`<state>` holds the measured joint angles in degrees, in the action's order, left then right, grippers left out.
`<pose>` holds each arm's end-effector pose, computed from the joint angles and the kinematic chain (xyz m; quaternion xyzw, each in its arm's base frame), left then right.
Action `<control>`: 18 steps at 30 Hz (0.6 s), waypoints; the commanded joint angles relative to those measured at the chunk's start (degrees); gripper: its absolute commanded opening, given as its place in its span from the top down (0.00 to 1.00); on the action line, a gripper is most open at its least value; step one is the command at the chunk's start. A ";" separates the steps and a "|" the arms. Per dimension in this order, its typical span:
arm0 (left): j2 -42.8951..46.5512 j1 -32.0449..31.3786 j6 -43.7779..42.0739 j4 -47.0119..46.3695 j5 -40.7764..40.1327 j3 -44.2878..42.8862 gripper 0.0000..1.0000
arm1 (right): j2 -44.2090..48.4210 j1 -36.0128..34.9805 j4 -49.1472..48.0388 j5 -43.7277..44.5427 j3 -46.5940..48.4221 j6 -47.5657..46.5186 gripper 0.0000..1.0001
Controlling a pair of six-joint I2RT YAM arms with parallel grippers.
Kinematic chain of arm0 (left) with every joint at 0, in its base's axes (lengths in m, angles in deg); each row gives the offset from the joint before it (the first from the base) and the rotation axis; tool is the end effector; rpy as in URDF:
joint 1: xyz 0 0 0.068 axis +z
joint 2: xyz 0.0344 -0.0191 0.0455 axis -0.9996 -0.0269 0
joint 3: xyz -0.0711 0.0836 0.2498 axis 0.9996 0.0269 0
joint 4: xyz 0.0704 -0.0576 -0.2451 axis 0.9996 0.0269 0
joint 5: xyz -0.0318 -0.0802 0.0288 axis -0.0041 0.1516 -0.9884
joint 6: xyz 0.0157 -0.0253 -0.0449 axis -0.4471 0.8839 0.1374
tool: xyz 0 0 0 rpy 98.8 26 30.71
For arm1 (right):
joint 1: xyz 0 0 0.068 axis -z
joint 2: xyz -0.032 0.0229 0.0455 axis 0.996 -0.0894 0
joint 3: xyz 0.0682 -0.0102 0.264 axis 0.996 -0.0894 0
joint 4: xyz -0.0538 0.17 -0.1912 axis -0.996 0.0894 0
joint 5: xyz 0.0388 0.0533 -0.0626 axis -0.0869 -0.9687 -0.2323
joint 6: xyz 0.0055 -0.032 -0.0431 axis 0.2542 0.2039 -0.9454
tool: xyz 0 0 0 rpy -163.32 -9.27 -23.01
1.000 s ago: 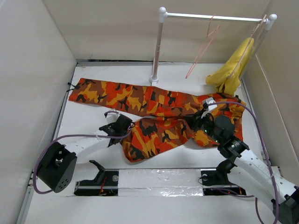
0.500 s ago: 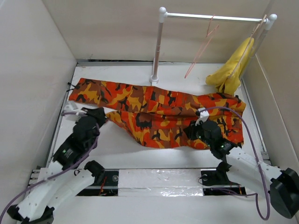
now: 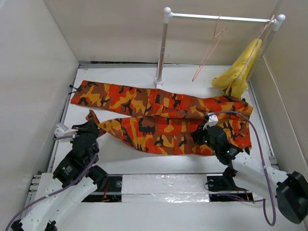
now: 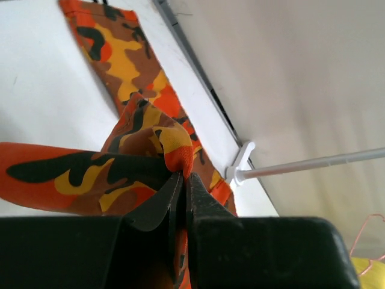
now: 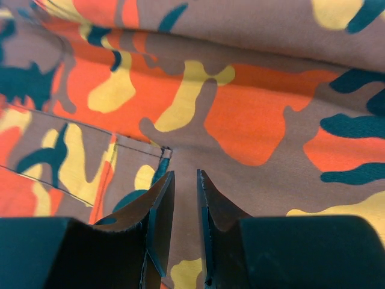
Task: Place the trousers on the hanger
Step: Flatten out the trousers at the center of the board.
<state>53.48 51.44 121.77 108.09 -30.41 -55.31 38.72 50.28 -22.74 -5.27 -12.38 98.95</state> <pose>0.0771 -0.0216 0.3156 -0.4411 0.5873 -0.2122 0.6445 0.1518 0.0984 0.1681 -0.0423 0.8524 0.1986 0.4819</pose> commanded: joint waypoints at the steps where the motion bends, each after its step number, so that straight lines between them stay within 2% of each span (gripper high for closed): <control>1: -0.83 -0.16 13.54 7.29 -5.49 0.69 1.00 | 4.50 -0.48 -1.07 2.06 -0.16 0.49 0.73; 5: 1.45 -0.16 22.24 9.15 -1.43 7.01 1.00 | 7.76 -0.48 2.70 -0.05 1.77 -1.00 0.72; 6: 2.50 -0.16 22.35 9.34 -1.08 9.11 0.96 | 8.20 -0.48 3.49 -0.32 2.38 -2.14 0.72; 7: 4.51 -0.16 22.27 9.60 -0.46 9.66 0.84 | 8.55 -0.48 5.41 -0.41 2.83 -2.76 0.73; 9: 6.72 -0.16 21.13 10.47 -0.02 9.75 0.69 | 9.87 -0.48 8.06 0.56 4.32 -3.90 0.72; 10: 8.56 -0.16 20.86 12.22 0.24 9.23 0.59 | 10.40 -0.48 9.81 1.08 4.76 -4.34 0.72; 11: 9.44 -0.16 20.34 13.19 0.33 8.53 0.55 | 11.18 -0.48 10.96 2.13 4.94 -4.35 0.72; 15: 11.39 -0.16 15.16 14.52 1.39 5.54 0.54 | 12.34 -0.48 9.04 1.97 4.33 -4.78 0.72; 18: 7.97 -0.16 12.09 12.78 1.83 3.96 0.56 | 10.50 -0.48 6.40 0.30 4.94 -5.31 0.72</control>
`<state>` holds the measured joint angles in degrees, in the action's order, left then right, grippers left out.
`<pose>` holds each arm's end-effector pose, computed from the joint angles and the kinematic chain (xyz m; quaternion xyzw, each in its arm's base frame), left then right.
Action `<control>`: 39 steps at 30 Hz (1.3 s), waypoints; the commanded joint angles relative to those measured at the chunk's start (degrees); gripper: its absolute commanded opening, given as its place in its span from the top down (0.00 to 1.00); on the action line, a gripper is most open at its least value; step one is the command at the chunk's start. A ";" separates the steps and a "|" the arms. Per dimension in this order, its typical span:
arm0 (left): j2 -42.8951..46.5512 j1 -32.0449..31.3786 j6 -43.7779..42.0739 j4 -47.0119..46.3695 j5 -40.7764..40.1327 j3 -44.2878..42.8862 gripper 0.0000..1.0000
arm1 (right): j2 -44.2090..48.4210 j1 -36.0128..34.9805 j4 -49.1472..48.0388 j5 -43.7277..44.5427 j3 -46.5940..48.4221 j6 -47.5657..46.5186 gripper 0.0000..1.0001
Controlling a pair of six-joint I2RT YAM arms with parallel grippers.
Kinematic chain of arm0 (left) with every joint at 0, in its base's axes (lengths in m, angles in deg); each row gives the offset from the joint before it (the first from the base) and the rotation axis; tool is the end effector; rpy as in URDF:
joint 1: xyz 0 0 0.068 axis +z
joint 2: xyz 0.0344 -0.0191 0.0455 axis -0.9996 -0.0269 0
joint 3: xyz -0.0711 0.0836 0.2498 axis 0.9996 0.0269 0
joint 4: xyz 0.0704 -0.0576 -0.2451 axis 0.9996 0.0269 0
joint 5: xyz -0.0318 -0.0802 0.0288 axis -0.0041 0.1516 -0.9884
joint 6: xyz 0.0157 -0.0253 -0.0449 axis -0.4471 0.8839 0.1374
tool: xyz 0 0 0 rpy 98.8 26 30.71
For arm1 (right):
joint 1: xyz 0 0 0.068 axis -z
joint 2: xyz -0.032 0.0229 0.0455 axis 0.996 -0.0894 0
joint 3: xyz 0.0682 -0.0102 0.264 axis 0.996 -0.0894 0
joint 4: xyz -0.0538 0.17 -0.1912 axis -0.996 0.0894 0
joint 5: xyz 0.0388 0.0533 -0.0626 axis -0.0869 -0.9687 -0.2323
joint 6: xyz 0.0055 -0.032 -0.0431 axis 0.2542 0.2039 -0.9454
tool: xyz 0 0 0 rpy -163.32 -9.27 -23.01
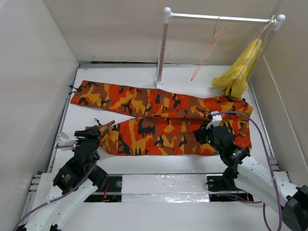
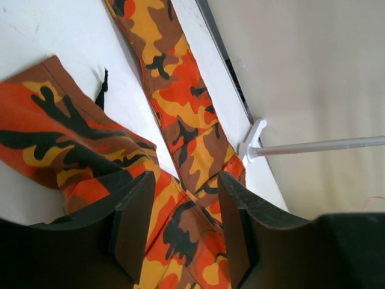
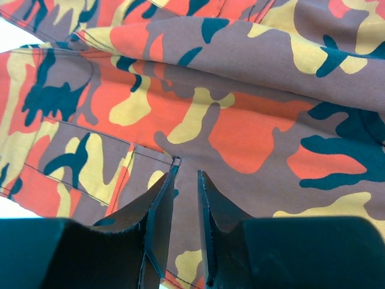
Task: Place the trousers on the hanger
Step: Flatten out the trousers at the center of the board.
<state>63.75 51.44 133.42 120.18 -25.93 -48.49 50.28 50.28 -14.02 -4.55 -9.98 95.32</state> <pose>0.0604 -0.0111 0.2675 -0.4701 0.6077 -0.2459 0.5910 0.1386 0.0888 0.1983 -0.0599 0.8267 0.1977 0.5234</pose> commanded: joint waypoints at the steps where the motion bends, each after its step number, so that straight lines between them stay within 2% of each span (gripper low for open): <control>1: -5.79 -0.16 -5.84 -3.93 -2.04 -3.22 0.58 | -1.77 -0.48 -3.10 -0.95 2.71 -1.94 0.72; 3: -14.29 -0.16 -9.05 -6.69 -0.82 -6.19 0.61 | -3.61 -0.48 -3.55 -2.00 3.15 -2.82 0.72; 4: -17.92 -0.16 -12.38 -11.58 1.37 -7.51 0.62 | -4.14 -0.48 -3.73 -2.27 3.41 -3.09 0.74; 5: -21.61 -0.16 -19.55 -13.19 2.26 -9.53 0.62 | -4.50 -0.48 -3.47 -2.36 3.68 -3.18 0.76; 6: -29.65 -0.16 -22.40 -13.47 3.14 -15.20 0.63 | -4.76 -1.00 -3.29 -2.18 3.76 -3.61 0.78; 7: -33.91 -0.16 -27.04 -15.73 6.28 -18.13 0.65 | -4.68 -1.01 -3.81 -2.27 3.42 -3.79 0.83; 8: -37.87 -0.16 -35.27 -15.41 7.79 -21.64 0.65 | -4.59 -1.01 -4.16 -1.92 3.07 -3.97 0.92; 9: -46.61 -0.16 -37.18 -13.23 8.68 -29.42 0.66 | -4.33 -1.01 -4.51 -1.83 2.71 -3.79 0.95; 11: -54.22 -0.16 -41.92 -5.50 10.96 -36.06 0.73 | -2.84 -1.01 -4.70 -1.83 2.01 -3.79 1.00; 13: -62.21 -0.16 -46.94 -0.06 12.10 -40.57 0.81 | -1.35 -1.01 -3.56 -1.57 1.83 -4.14 1.00; 15: -66.45 -0.16 -50.45 1.64 12.47 -40.23 0.80 | 1.64 -1.01 -2.59 -1.39 1.48 -4.06 1.00; 16: -67.60 -0.16 -51.08 3.47 12.12 -40.05 0.71 | 2.61 -1.01 -2.76 -1.57 1.13 -3.97 0.98; 17: -68.57 0.53 -52.04 3.93 12.89 -39.87 0.66 | 3.49 -1.01 -3.20 -1.92 0.69 -3.97 0.89; 18: -69.37 1.15 -52.66 4.02 13.77 -39.35 0.58 | 4.98 -1.01 -3.72 -2.35 -0.18 -3.88 0.85; 19: -70.77 2.03 -54.49 3.32 16.48 -38.91 0.43 | 5.60 -1.01 -3.73 -2.62 -0.36 -3.88 0.82; 21: -72.09 4.84 -55.82 2.88 19.13 -37.94 0.39 | 6.83 -1.01 -3.12 -3.24 -0.37 -3.88 0.75; 25: -75.17 6.95 -57.59 1.03 21.51 -36.53 0.37 | 8.15 -1.01 -2.50 -3.59 -0.72 -3.53 0.73; 28: -78.06 6.96 -57.24 1.56 19.07 -36.62 0.37 | 9.20 -1.01 -1.71 -3.59 -0.72 -3.27 0.73; 34: -83.60 6.96 -56.88 1.12 20.64 -35.83 0.38 | 10.09 -1.01 -1.62 -3.41 -0.98 -3.27 0.72; 39: -86.95 6.96 -55.04 1.03 16.69 -35.04 0.41 | 10.18 -1.01 -1.44 -3.59 -0.98 -3.27 0.72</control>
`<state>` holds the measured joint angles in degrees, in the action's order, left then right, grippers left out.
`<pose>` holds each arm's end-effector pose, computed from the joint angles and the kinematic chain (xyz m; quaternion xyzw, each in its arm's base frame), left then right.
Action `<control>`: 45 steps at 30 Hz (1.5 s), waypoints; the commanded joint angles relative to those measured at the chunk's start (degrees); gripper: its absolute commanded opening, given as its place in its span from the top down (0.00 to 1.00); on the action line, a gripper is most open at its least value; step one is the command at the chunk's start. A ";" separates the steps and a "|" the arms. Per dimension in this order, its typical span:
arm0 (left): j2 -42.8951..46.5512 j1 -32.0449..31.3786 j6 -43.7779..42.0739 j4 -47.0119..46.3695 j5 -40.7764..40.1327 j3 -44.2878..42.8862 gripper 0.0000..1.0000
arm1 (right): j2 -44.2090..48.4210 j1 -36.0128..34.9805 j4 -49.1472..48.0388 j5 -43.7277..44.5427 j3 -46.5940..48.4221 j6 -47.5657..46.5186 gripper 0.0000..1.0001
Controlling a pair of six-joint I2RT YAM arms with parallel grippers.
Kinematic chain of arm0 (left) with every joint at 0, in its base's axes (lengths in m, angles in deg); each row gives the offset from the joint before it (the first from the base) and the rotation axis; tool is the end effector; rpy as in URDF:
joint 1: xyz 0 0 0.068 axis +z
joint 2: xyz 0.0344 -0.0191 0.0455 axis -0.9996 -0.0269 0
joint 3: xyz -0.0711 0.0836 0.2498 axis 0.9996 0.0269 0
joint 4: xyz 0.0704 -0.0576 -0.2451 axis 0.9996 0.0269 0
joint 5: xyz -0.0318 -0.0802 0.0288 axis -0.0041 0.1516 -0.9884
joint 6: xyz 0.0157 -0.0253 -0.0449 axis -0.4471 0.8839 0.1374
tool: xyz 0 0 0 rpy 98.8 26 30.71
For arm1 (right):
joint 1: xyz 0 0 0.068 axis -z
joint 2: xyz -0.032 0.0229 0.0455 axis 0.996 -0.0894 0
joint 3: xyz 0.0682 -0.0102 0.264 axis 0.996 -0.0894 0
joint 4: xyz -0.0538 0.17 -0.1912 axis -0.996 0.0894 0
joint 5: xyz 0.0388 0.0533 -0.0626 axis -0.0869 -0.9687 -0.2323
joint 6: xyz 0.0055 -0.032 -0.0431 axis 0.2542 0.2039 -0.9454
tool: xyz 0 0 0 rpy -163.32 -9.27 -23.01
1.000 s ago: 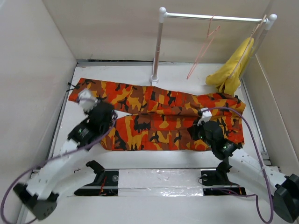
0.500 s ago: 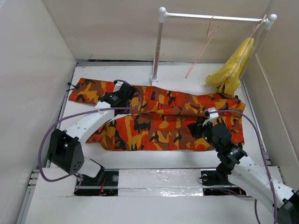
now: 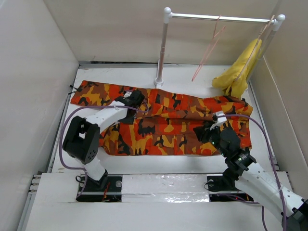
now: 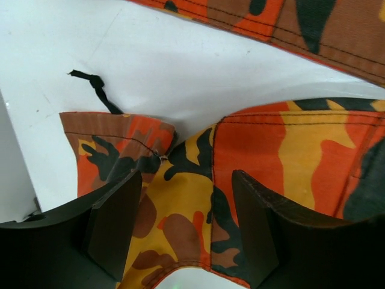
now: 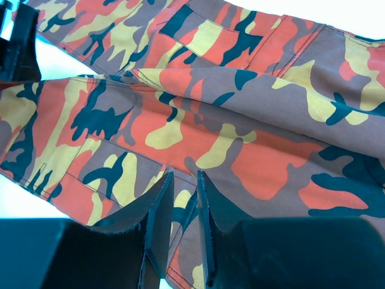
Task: Place the trousers on the hanger
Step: Flatten out the trousers at the center of the board.
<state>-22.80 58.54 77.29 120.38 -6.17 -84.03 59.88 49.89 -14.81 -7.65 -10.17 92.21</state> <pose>0.2872 -0.1441 0.2143 0.0528 0.9452 0.1678 0.2750 0.1240 0.0823 0.2214 -0.0883 0.7720 0.2397 0.5820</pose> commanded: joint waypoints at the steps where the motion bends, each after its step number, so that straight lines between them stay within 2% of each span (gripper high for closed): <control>1: -1.53 -0.15 1.70 1.01 -5.51 0.41 0.42 | 0.67 -0.61 -0.57 -0.40 -0.87 -0.16 0.72; 9: -4.18 0.38 3.55 1.71 -9.40 -0.29 0.46 | 0.41 -0.61 -0.92 -0.57 -0.96 -0.25 0.71; 14: -3.39 1.00 5.04 2.68 -11.87 0.32 0.55 | 0.23 -0.61 -1.01 -0.48 -0.96 -0.25 0.71; 24: -1.54 2.04 6.54 3.03 -10.02 2.61 0.56 | 0.41 -0.61 -0.92 -0.40 -1.05 -0.16 0.71; 27: -1.89 2.67 6.54 2.68 -8.88 2.87 0.64 | 0.49 -0.61 -0.83 -0.31 -1.05 -0.16 0.71; 30: -2.24 2.67 7.76 2.50 -9.75 3.49 0.83 | 0.41 -0.61 -0.83 -0.31 -1.13 -0.25 0.71; 31: -1.63 2.67 7.94 1.81 -10.02 4.19 0.95 | 0.32 -0.61 -0.92 -0.40 -1.14 -0.34 0.71; 33: -0.41 2.67 8.38 1.01 -9.84 4.98 1.00 | 0.14 -0.61 -1.09 -0.66 -1.14 -0.43 0.71; 36: 3.72 2.67 9.70 0.57 -10.55 5.25 1.00 | -0.56 -0.61 -1.27 -0.66 -1.05 -0.60 0.71; 41: 18.56 2.67 13.90 -0.84 -11.15 1.39 1.00 | -0.91 -0.61 0.05 1.79 -0.78 -0.34 0.71; 44: 31.03 3.19 19.09 -2.15 -15.54 -0.82 1.00 | -0.56 -0.61 0.14 3.11 -1.13 0.19 0.80; 45: 38.46 3.19 19.80 -4.33 -17.38 -0.21 1.00 | -0.21 -0.61 0.31 3.90 -1.40 0.45 0.85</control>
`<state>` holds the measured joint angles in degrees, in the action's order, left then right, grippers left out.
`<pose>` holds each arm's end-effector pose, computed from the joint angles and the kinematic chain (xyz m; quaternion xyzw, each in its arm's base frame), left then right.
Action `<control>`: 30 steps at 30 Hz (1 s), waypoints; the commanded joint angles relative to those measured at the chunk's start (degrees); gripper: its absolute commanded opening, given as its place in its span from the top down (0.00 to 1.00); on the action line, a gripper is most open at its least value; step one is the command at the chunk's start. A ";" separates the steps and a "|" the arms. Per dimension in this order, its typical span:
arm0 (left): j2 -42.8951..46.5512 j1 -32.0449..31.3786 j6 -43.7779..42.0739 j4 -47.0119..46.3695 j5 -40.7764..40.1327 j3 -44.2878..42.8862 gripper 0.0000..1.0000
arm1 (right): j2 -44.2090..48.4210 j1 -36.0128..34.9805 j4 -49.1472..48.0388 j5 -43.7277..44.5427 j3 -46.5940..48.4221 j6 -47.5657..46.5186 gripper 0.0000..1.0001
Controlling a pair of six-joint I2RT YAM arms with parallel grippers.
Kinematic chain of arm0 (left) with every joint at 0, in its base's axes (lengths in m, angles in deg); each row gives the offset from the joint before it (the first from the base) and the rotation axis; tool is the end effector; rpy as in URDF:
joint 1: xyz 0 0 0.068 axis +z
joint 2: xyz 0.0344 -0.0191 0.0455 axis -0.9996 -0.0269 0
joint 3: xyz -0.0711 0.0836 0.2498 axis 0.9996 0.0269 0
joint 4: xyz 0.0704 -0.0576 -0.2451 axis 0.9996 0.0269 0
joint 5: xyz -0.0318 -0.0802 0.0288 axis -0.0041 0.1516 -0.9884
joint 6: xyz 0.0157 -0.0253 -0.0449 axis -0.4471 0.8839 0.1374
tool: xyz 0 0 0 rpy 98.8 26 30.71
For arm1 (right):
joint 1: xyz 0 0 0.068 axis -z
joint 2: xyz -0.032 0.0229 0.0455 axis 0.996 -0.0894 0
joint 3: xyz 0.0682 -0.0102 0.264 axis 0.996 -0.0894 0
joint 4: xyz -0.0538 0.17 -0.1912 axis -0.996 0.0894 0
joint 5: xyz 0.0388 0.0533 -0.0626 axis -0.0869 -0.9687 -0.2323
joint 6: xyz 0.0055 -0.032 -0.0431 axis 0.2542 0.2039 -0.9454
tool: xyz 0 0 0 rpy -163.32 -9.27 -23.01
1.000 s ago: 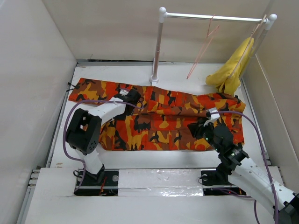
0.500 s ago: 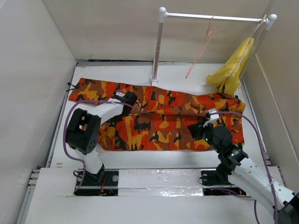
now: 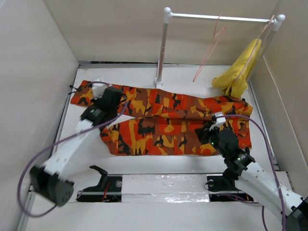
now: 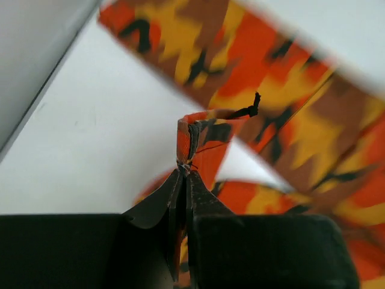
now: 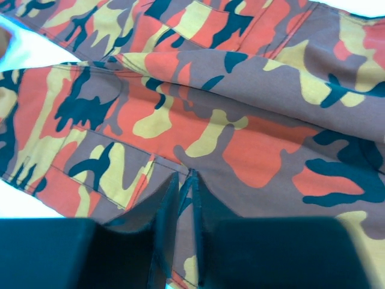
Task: Place the trousers on the hanger
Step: Flatten out the trousers at the center of the board.
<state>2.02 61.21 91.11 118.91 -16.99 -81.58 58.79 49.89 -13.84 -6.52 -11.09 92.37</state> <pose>0.2315 -0.0926 0.3221 -0.1687 0.8542 0.1105 0.4792 0.1252 0.0823 0.2114 -0.0848 0.7883 0.2236 0.5669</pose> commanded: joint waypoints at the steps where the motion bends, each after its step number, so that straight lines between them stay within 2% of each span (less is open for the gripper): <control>1: 17.54 0.53 6.69 -3.93 -7.54 -2.21 1.00 | 0.97 -0.61 -0.56 3.47 -0.57 0.47 0.88; 3: 25.09 0.53 8.19 -6.91 -8.60 -0.37 1.00 | 1.15 -0.09 0.05 6.18 -0.66 1.26 0.93; 4: 32.27 0.53 8.63 -9.37 -9.13 1.90 1.00 | 0.97 -0.09 0.14 7.24 -0.57 1.96 0.95; 6: 38.81 0.53 9.34 -11.84 -10.01 4.19 1.00 | 0.36 -0.09 1.88 9.27 -0.04 3.11 0.96; 8: 46.47 0.53 9.69 -14.13 -10.45 6.75 1.00 | -1.92 0.52 1.64 10.42 0.92 3.55 0.96; 10: 51.12 0.53 9.69 -16.23 -10.89 7.63 1.00 | -4.46 1.22 1.55 10.42 2.15 3.73 0.87; 14: 52.03 0.53 7.32 -19.32 -8.88 4.92 1.00 | -11.06 1.23 1.64 6.39 4.09 6.45 0.66; 17: 51.41 0.53 5.22 -21.07 -6.95 2.10 1.00 | -14.40 1.23 -1.96 4.70 1.99 9.43 0.60; 19: 53.16 0.53 4.07 -23.35 -5.71 2.09 1.00 | -16.85 1.23 -4.24 5.41 0.76 11.19 0.51; 22: 56.24 0.53 -0.06 -27.57 -0.89 4.37 1.00 | -22.73 1.23 -6.97 5.59 1.53 12.86 0.50; 25: 56.60 0.53 1.61 -27.75 4.39 6.39 1.00 | -29.50 1.23 -7.08 4.19 4.08 15.32 0.51; 27: 56.77 0.53 1.95 -27.50 6.07 7.02 1.00 | -35.57 0.01 -6.89 2.78 6.37 15.94 0.52; 30: 58.18 0.53 -1.02 -29.25 7.04 7.55 1.00 | -38.23 -4.38 -6.19 2.86 5.77 19.97 0.57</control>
<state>59.09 61.58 93.25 95.18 -13.82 -74.52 22.33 48.49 -18.72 -2.45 -5.82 107.65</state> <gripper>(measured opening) 0.013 0.443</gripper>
